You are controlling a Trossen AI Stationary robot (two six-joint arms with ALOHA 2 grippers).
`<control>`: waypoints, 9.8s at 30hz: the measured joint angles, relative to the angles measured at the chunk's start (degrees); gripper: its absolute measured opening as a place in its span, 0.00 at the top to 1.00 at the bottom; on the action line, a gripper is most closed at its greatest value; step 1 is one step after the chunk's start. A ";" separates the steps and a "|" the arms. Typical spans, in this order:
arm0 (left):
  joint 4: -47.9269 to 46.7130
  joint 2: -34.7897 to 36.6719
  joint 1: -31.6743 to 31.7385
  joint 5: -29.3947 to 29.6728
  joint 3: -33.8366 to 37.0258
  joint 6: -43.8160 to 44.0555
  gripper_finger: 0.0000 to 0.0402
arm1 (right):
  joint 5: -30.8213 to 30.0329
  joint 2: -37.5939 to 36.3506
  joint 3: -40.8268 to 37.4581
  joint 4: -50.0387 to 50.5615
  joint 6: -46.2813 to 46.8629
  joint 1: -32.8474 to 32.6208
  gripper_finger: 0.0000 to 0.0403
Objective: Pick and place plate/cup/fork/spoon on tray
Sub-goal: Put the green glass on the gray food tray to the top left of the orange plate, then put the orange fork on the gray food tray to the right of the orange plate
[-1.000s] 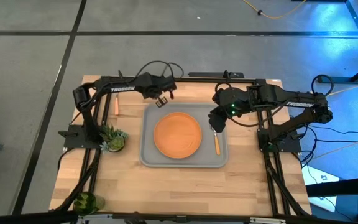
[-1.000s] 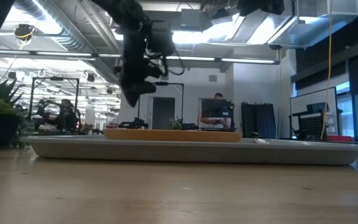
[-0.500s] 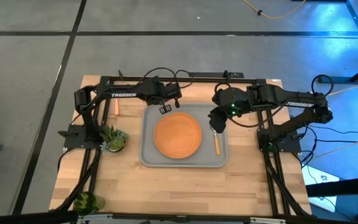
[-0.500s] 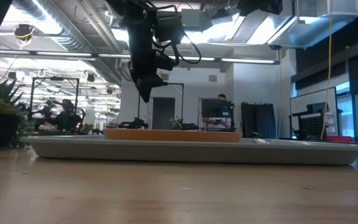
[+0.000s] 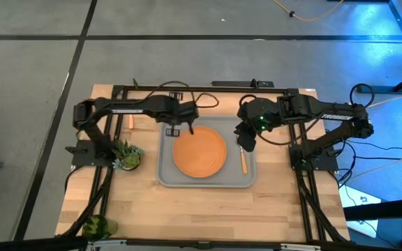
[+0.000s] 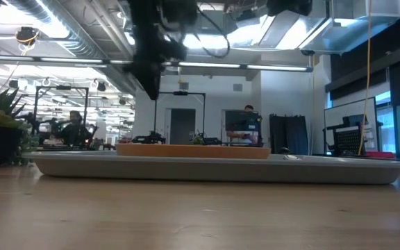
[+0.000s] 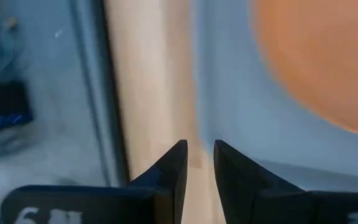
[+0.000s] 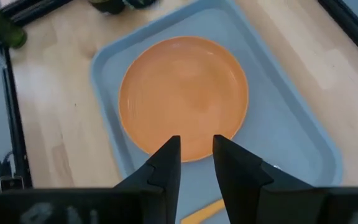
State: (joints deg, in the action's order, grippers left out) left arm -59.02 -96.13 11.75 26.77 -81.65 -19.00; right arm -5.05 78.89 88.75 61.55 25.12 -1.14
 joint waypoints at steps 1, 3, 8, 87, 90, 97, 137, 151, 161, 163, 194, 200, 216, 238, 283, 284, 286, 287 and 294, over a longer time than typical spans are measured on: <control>-1.15 1.19 -0.58 -1.19 0.00 0.66 0.82 | 0.42 0.00 0.00 -0.11 -0.60 -0.02 0.75; -3.97 3.41 -1.92 -1.97 -0.02 3.38 0.82 | 1.16 0.00 0.00 -0.24 -1.64 -0.03 0.75; -11.68 8.29 -6.49 -3.94 -0.02 10.60 0.82 | 2.18 0.00 0.00 -0.32 -4.42 -0.03 0.75; -11.22 10.05 -77.90 -34.76 1.70 72.89 0.82 | 2.11 0.00 0.00 -2.60 -5.70 -0.01 0.75; -11.20 10.05 -77.79 -34.81 2.65 72.89 0.82 | 2.13 0.00 0.00 -2.61 -5.70 -0.01 0.75; -10.16 10.05 -77.85 -34.89 5.12 72.89 0.82 | 2.12 0.00 0.00 -2.59 -4.11 -0.01 0.75; -30.53 13.55 -42.41 -35.06 -15.83 65.74 0.99 | 2.15 0.00 0.00 -2.57 -2.82 -0.01 0.75; -30.91 11.67 -9.72 -24.69 -20.28 51.20 0.99 | 2.17 0.00 0.00 -2.52 -4.69 -0.01 0.75; -31.01 3.74 9.29 -23.01 -20.28 31.45 0.99 | 2.17 0.00 0.00 -2.52 -4.69 -0.01 0.75; -30.91 1.07 11.42 -23.47 -20.28 28.34 0.99 | 2.16 0.00 0.00 -2.52 -4.71 -0.01 0.75; -24.45 -10.28 14.71 -22.37 -15.17 16.77 0.99 | 2.17 0.00 0.00 -2.52 -4.69 -0.01 0.75; -23.91 -10.28 14.71 -21.88 -15.15 16.67 0.99 | 2.17 0.00 0.00 -2.52 -4.71 -0.01 0.75; -24.00 -10.41 14.71 -21.30 -14.99 17.37 0.86 | 2.15 0.00 0.00 -2.54 -4.65 -0.01 0.75; -25.43 0.16 13.35 -16.18 -15.06 28.35 0.86 | 2.15 0.02 0.00 -2.57 -4.63 -0.01 0.75; 4.13 4.28 47.29 -15.29 22.67 59.11 0.86 | 2.11 0.02 0.00 -2.57 -2.88 0.00 0.75; 5.10 4.28 47.50 -15.28 23.35 58.51 0.86 | 2.11 0.02 0.00 -2.57 -2.91 -0.01 0.75; 7.18 4.28 47.52 -15.29 24.23 57.29 0.86 | 2.07 0.02 0.00 -2.57 -2.94 -0.01 0.75; 7.58 4.28 47.52 -15.31 24.59 57.11 0.86 | 2.08 0.00 0.00 -2.57 -2.95 0.01 0.75; 11.01 4.28 47.45 -14.16 25.24 56.06 0.86 | 1.62 0.02 0.00 -2.57 -3.20 0.01 0.75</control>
State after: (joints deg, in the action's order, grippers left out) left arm -48.01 -91.85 59.20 12.61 -56.40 37.06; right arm -3.43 78.91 88.75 58.98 21.91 -1.13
